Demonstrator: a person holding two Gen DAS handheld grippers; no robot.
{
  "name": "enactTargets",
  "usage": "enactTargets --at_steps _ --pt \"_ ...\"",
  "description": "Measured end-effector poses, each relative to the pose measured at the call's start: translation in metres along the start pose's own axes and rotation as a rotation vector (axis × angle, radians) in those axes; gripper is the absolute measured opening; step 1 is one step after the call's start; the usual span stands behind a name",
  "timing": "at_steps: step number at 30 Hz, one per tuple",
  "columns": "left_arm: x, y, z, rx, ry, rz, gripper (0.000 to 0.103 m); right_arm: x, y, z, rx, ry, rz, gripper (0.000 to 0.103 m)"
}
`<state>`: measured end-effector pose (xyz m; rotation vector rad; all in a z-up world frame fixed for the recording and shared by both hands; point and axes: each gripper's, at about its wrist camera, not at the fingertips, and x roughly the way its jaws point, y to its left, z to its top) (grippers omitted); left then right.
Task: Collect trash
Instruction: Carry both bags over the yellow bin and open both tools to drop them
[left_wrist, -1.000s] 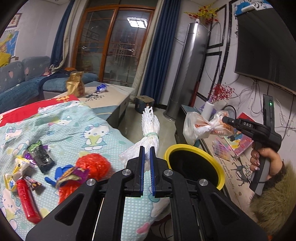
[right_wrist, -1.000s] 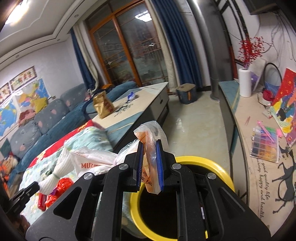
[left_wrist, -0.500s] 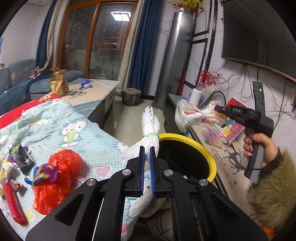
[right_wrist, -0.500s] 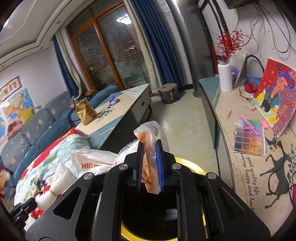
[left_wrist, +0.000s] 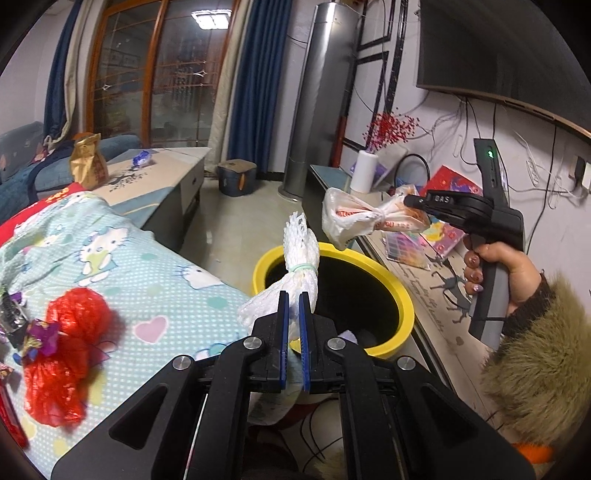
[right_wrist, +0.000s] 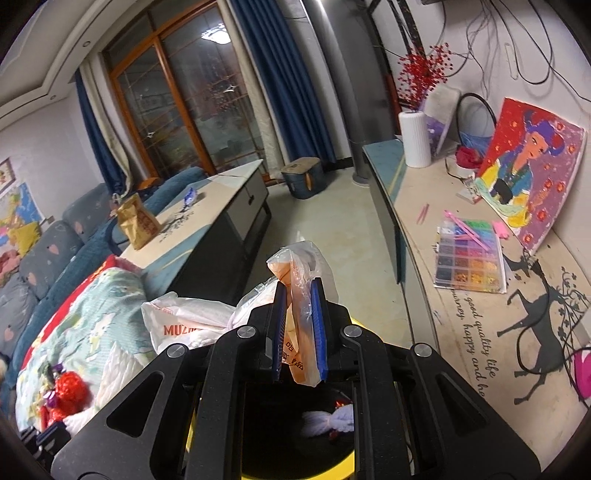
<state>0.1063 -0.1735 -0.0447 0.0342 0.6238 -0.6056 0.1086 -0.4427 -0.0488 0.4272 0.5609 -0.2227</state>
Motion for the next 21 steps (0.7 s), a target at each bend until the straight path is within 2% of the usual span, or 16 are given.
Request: enactTargets --at_steps 10,21 --pt "0.027 -0.018 -0.009 0.024 0.065 -0.043 0.005 0.013 -0.022 -0.009 0.029 0.028 -0.066 0.009" --pt "0.059 -0.038 -0.018 0.080 0.140 -0.081 0.005 0.023 -0.023 -0.020 -0.035 0.016 -0.181 0.009"
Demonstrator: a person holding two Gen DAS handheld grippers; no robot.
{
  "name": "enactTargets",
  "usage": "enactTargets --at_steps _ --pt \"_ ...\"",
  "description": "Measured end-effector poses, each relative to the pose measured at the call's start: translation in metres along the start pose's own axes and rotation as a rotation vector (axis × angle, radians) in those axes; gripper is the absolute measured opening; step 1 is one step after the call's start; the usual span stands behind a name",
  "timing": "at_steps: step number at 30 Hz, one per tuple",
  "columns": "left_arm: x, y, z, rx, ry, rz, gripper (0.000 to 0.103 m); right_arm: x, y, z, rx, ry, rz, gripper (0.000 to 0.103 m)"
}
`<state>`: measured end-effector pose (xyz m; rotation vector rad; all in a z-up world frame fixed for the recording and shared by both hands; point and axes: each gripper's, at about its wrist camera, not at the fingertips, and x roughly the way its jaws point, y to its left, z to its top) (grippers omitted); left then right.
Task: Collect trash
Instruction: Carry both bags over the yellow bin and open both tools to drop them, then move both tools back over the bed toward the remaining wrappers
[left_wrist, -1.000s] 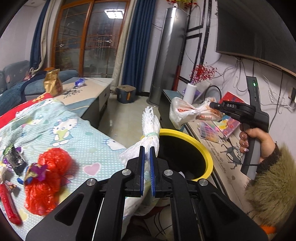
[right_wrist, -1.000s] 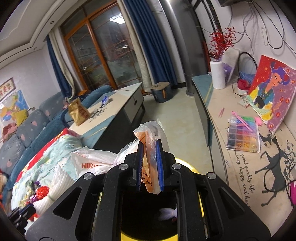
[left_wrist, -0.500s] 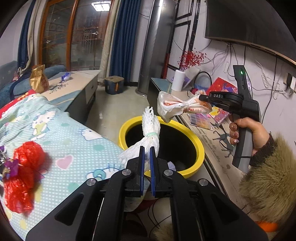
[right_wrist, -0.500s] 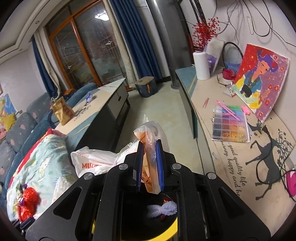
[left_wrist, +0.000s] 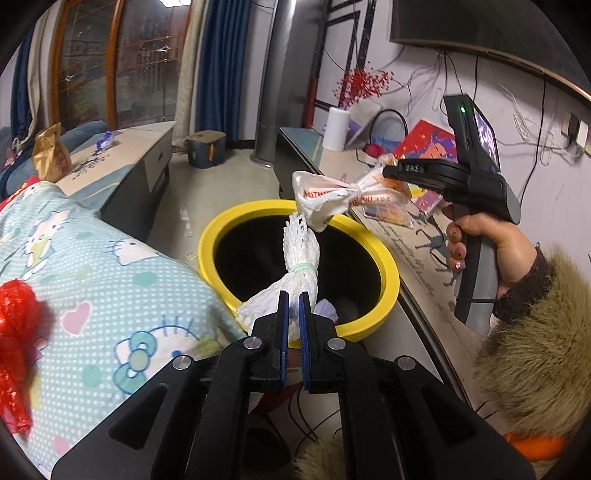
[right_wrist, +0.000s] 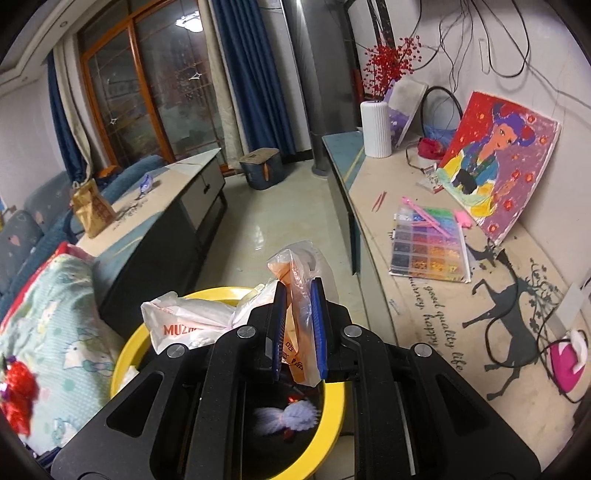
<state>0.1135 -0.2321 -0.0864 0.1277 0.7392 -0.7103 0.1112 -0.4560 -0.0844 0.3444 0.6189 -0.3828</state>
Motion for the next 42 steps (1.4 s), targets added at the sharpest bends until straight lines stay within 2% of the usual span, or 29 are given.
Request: enactTargets --at_steps 4,8,10,12,13,14,16,19,22,26,37,39,42 --pt "0.014 -0.006 -0.001 0.025 0.028 -0.012 0.006 0.002 0.004 -0.003 -0.029 -0.011 -0.028 0.010" --pt "0.026 -0.011 0.000 0.042 0.049 -0.024 0.006 0.007 0.007 -0.007 -0.031 0.003 -0.020 0.012" --pt "0.031 -0.012 0.002 0.043 0.050 -0.030 0.006 0.008 0.011 -0.008 -0.029 0.016 0.020 0.019" --pt "0.034 -0.009 0.008 0.035 0.019 -0.043 0.008 0.006 0.018 -0.009 -0.040 0.023 0.075 0.037" --pt "0.035 -0.007 0.011 0.026 0.000 -0.041 0.018 0.004 0.021 -0.009 -0.039 0.018 0.092 0.040" --pt "0.035 0.000 0.015 0.001 -0.022 -0.036 0.046 0.001 0.024 -0.009 -0.039 0.009 0.108 0.041" --pt "0.036 0.009 0.021 -0.049 -0.045 -0.038 0.075 -0.002 0.029 -0.007 -0.045 0.008 0.123 0.044" --pt "0.032 0.018 0.025 -0.085 -0.077 -0.026 0.076 -0.005 0.032 -0.006 -0.039 0.009 0.138 0.049" --pt "0.025 0.026 0.027 -0.114 -0.097 -0.013 0.087 -0.005 0.037 -0.007 -0.048 0.015 0.149 0.052" --pt "0.017 0.033 0.025 -0.149 -0.108 0.009 0.092 -0.006 0.041 -0.009 -0.045 0.024 0.174 0.057" --pt "-0.011 0.049 0.022 -0.190 -0.152 0.071 0.095 -0.019 0.056 -0.008 -0.070 0.019 0.230 0.061" --pt "-0.017 0.052 0.020 -0.196 -0.159 0.084 0.095 -0.022 0.060 -0.009 -0.076 0.020 0.243 0.065" --pt "-0.027 0.055 0.018 -0.198 -0.168 0.116 0.095 -0.027 0.066 -0.009 -0.089 0.016 0.263 0.066"
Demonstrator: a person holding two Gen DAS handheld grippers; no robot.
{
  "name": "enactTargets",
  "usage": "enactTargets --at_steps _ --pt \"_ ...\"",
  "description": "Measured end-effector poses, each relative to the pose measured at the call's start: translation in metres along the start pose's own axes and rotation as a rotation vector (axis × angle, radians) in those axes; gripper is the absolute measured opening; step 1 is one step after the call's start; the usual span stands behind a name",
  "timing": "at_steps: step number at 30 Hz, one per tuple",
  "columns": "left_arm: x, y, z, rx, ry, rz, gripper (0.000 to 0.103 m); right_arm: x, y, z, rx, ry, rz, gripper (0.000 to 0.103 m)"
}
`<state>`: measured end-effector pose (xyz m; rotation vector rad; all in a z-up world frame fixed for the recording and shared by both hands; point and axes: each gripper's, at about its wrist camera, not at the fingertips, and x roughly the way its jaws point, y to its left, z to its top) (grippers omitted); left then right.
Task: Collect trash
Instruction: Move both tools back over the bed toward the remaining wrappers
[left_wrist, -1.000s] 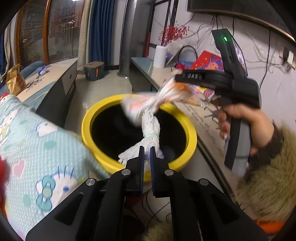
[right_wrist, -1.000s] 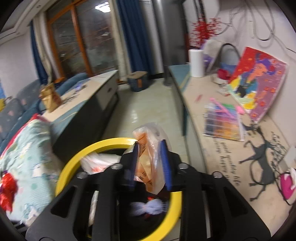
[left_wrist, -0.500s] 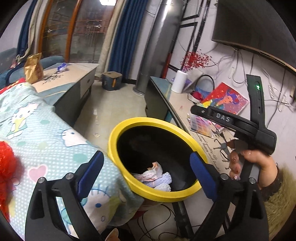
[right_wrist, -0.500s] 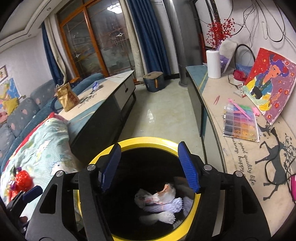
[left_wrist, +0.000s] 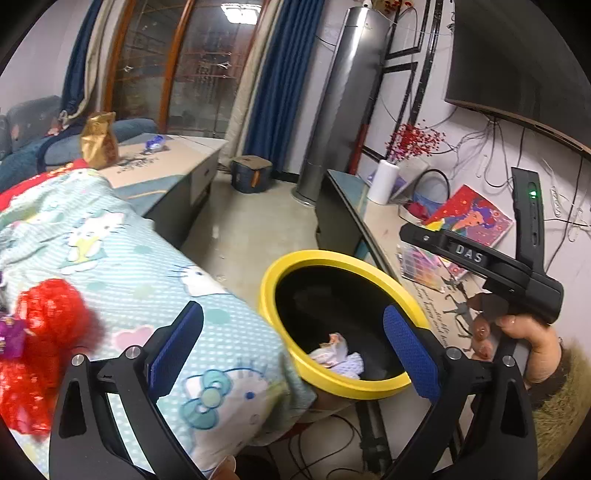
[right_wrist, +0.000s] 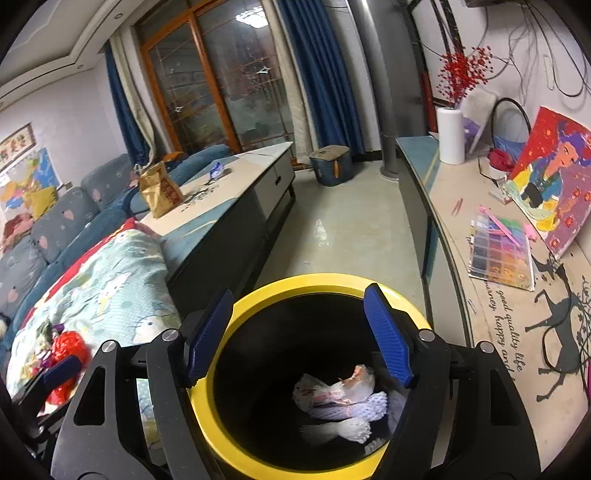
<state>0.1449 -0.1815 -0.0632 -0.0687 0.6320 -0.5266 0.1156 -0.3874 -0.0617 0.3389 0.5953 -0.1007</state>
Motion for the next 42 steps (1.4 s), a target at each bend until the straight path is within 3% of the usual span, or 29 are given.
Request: enactTargets --at_steps 22,42 --pt "-0.068 0.052 0.007 -0.060 -0.121 0.185 0.095 -0.015 0.072 -0.007 -0.128 0.037 0.170 0.067" --pt "-0.117 0.108 0.001 -0.147 -0.177 0.347 0.095 -0.023 0.140 -0.034 -0.268 0.107 0.317 0.067"
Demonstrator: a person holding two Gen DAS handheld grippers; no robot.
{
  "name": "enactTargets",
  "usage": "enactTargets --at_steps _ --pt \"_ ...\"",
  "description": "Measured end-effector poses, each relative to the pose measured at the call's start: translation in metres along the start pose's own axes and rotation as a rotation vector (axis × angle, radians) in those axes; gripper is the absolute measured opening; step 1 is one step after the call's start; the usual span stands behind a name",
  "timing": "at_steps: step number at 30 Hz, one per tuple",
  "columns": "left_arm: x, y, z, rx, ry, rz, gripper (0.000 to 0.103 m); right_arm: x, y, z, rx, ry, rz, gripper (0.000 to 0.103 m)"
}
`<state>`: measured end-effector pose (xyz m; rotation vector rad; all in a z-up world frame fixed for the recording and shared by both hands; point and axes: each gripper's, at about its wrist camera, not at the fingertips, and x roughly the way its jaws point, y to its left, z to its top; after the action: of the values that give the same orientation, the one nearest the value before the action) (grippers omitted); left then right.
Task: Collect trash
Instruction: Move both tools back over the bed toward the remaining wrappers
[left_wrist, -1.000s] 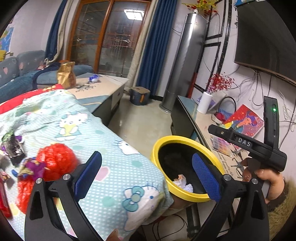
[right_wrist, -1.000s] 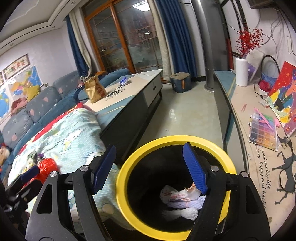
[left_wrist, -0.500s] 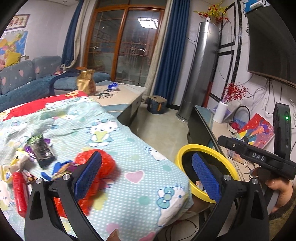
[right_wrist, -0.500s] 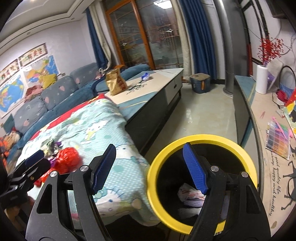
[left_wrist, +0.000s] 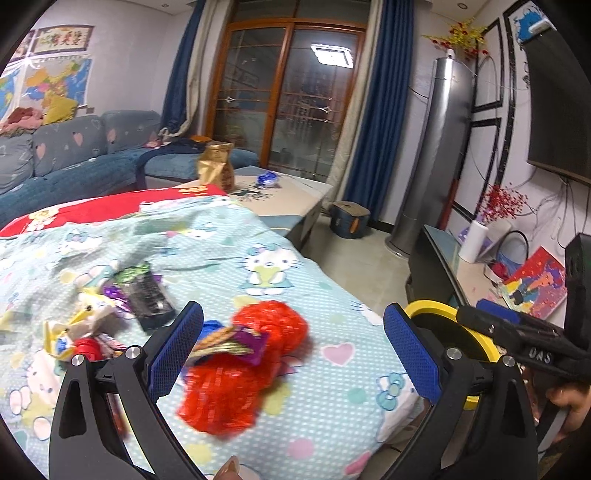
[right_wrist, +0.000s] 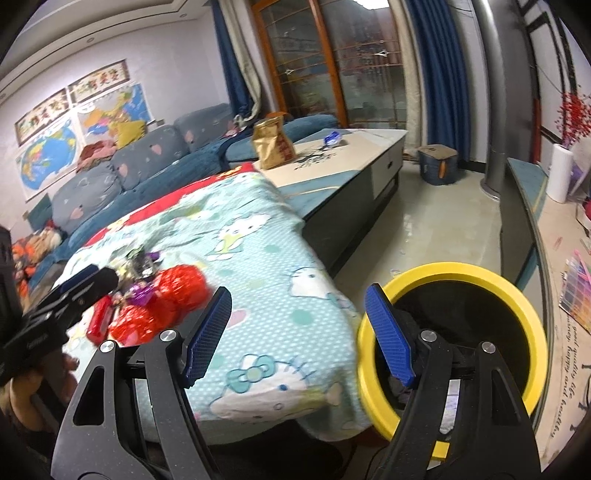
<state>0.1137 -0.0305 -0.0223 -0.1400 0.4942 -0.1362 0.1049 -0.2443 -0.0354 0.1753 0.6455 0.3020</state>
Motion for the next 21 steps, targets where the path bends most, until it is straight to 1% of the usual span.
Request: enactTargets --at_steps 9,17,21 --pt "-0.012 0.030 0.004 -0.036 -0.015 0.069 0.095 0.009 0.046 -0.005 -0.102 0.043 0.080 0.067" --pt "-0.021 0.052 0.003 -0.064 -0.020 0.117 0.095 0.017 0.085 -0.005 -0.190 0.058 0.142 0.067" --pt "-0.025 0.066 0.003 -0.074 -0.020 0.160 0.095 0.021 0.103 -0.008 -0.233 0.064 0.167 0.067"
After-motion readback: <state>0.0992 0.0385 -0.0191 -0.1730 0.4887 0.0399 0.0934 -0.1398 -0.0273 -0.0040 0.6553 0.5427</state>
